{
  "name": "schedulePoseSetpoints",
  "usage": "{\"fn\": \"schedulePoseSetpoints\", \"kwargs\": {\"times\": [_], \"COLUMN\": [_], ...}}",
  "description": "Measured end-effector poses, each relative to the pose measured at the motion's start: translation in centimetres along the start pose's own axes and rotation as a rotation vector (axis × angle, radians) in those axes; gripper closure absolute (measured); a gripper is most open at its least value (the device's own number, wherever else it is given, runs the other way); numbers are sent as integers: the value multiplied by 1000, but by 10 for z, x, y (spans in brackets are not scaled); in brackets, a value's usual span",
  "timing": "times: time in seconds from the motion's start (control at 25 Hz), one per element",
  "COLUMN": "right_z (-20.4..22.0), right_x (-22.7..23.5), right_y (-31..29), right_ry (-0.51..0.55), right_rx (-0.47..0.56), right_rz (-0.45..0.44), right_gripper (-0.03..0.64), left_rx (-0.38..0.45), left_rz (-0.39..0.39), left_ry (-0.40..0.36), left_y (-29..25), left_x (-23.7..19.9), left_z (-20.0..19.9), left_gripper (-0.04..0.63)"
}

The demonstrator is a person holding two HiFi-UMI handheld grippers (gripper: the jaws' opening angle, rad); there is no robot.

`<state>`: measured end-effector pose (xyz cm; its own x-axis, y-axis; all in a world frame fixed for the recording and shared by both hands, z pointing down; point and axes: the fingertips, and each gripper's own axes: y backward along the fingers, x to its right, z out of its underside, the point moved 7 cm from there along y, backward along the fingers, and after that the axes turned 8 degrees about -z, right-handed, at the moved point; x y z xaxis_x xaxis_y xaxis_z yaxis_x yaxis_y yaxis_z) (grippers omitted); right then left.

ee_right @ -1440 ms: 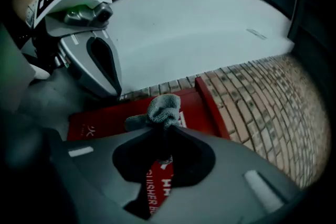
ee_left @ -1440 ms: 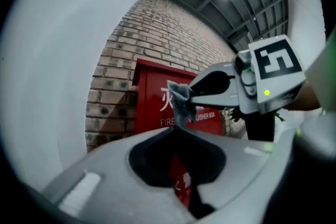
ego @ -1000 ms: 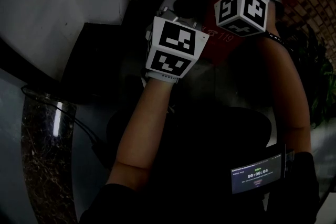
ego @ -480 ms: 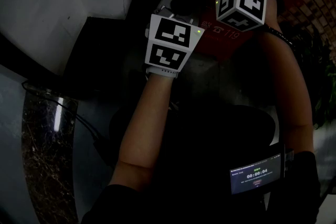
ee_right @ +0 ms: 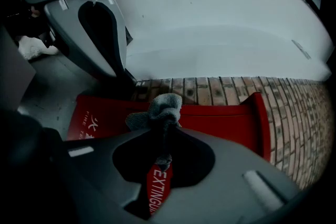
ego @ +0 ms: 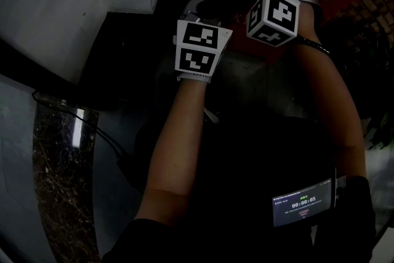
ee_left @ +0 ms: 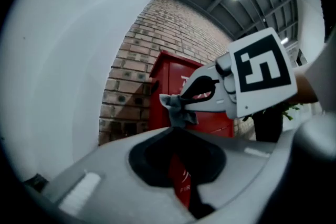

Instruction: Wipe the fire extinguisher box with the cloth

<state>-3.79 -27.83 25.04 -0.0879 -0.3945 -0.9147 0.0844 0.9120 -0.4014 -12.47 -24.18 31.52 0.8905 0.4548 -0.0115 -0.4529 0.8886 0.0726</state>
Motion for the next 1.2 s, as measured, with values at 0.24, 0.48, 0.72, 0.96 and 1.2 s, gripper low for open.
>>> {"fn": "schedulePoseSetpoints", "kwargs": {"times": [0.24, 0.48, 0.72, 0.96, 1.2], "right_z": [-1, -5, -6, -10, -17], "right_x": [-41, -83, -121, -159, -193], "right_y": [-19, -39, -59, -77, -95], "right_ry": [-24, -21, -39, -44, -43], "right_rx": [-1, 6, -1, -2, -6], "right_rz": [-73, -144, -217, -277, -346], "right_gripper": [580, 579, 580, 580, 580], "left_rx": [-35, -111, -198, -332, -436], "left_rz": [18, -16, -36, -2, 12], "left_ry": [-12, 2, 41, 54, 48], "left_y": [-10, -20, -28, -30, -32], "left_x": [4, -3, -8, -7, -6], "left_z": [38, 85, 128, 174, 203], "left_gripper": [595, 597, 597, 597, 597]}}
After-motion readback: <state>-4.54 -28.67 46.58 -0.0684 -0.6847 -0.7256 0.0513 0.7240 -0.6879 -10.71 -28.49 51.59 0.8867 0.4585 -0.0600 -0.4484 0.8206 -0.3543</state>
